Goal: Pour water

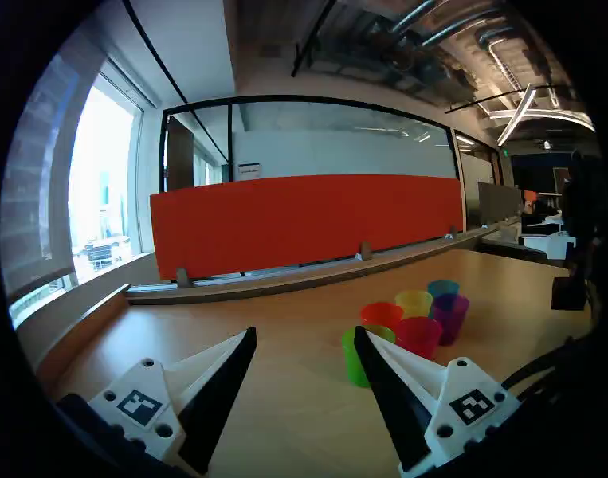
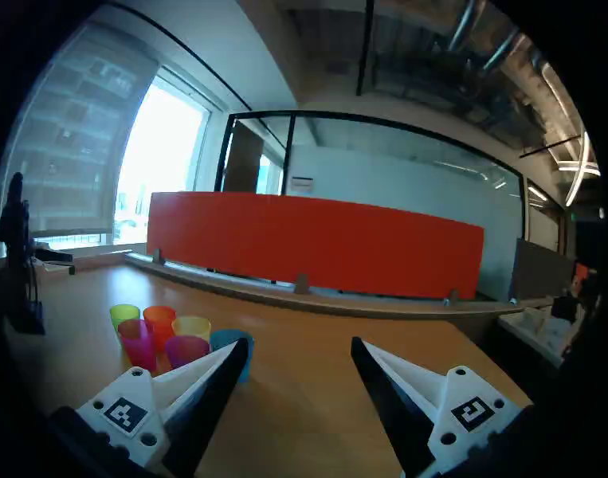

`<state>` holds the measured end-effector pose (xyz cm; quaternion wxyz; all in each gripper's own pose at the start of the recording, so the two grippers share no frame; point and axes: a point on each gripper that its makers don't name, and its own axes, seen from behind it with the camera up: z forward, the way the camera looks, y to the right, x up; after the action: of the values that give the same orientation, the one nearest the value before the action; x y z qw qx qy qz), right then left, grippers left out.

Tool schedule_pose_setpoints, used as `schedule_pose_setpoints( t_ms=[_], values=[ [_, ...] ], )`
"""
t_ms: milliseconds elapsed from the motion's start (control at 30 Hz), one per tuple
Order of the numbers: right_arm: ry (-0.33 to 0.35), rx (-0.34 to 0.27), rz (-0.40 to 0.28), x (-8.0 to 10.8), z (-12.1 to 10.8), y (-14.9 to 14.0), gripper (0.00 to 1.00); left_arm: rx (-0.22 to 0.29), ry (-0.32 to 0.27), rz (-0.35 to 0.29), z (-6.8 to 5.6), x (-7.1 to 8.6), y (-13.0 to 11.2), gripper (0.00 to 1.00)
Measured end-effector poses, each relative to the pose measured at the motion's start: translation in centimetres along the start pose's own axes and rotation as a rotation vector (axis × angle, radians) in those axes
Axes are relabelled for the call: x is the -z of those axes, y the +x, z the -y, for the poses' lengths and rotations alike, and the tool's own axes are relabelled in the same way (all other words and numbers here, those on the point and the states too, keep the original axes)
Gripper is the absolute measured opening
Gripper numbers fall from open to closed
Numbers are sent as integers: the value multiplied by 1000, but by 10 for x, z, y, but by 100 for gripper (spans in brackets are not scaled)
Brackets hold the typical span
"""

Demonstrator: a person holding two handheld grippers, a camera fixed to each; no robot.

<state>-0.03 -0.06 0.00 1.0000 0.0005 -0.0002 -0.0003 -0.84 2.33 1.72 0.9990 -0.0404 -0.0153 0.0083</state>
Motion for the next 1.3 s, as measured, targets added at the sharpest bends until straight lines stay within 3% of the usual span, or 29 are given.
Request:
schedule_pose_setpoints(
  t_ms=[300,600,1000,1300],
  values=[
    [108,37,48,-2,33,-9,100,-65,-119,110,-18,-17,-22,90],
    [194,53,139,-12,44,-25,100,-120,-257,172,-49,-26,-33,90],
    [241,92,169,-20,52,-29,100,-146,-355,248,-69,-41,-48,90],
    [258,121,181,-29,55,-30,100,-220,-406,304,-80,-56,-58,90]
  ],
)
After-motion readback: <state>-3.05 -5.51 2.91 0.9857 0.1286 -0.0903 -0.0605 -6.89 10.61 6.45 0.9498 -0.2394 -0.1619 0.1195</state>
